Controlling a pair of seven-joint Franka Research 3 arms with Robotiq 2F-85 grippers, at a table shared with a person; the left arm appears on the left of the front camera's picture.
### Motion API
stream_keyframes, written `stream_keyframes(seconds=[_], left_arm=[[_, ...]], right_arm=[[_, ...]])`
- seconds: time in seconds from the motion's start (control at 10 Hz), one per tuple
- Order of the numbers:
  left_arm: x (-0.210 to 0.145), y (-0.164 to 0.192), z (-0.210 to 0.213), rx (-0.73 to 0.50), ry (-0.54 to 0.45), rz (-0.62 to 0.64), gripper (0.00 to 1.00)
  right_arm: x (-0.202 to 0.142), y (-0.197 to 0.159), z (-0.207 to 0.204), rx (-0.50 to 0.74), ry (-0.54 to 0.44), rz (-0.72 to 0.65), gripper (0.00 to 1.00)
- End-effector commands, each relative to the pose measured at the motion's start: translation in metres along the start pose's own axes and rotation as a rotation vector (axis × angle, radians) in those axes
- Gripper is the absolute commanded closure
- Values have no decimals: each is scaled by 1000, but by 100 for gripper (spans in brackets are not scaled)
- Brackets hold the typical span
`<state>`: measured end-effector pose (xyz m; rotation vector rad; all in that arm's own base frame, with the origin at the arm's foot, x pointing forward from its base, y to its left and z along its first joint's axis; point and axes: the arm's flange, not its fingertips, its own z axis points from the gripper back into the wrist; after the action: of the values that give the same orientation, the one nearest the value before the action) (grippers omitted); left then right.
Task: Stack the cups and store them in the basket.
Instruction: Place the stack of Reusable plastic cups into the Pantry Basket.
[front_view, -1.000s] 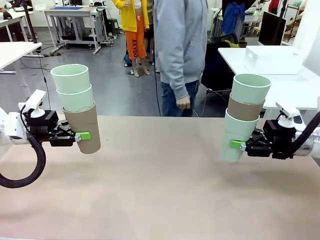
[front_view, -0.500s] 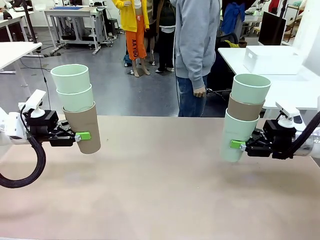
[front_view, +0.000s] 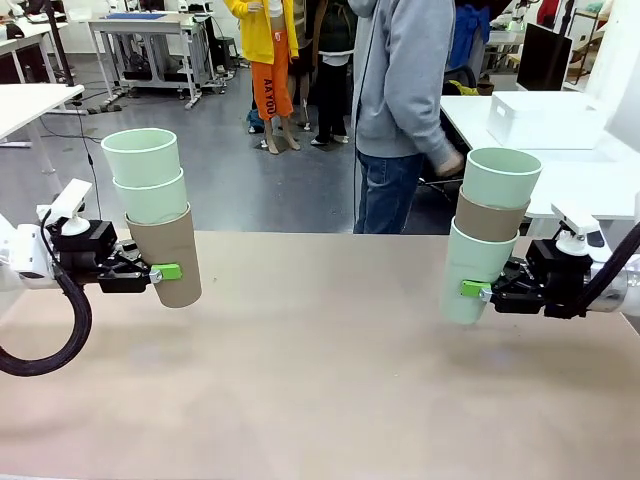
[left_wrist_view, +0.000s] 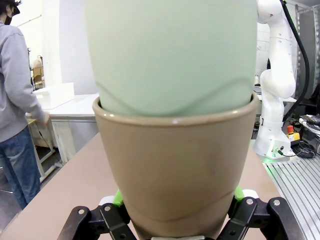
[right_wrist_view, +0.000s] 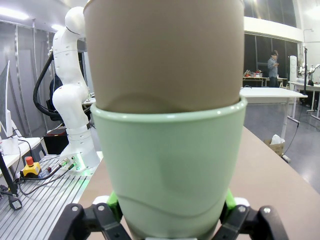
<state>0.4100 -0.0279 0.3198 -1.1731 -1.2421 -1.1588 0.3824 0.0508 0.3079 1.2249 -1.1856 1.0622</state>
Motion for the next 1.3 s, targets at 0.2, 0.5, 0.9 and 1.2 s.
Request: stream_keyframes(seconds=[0.2, 0.5, 0.9, 1.2], left_arm=[[4, -1, -1, -3, -4, -11, 15], [4, -1, -1, -3, -4, -11, 15], [4, -1, -1, -3, -4, -11, 15], [4, -1, -1, -3, -4, -11, 15]], right_arm=[[3, 0, -1, 0, -4, 13, 15], [3, 0, -1, 0, -4, 13, 15], [3, 0, -1, 0, -4, 13, 15], [3, 0, -1, 0, -4, 13, 15]])
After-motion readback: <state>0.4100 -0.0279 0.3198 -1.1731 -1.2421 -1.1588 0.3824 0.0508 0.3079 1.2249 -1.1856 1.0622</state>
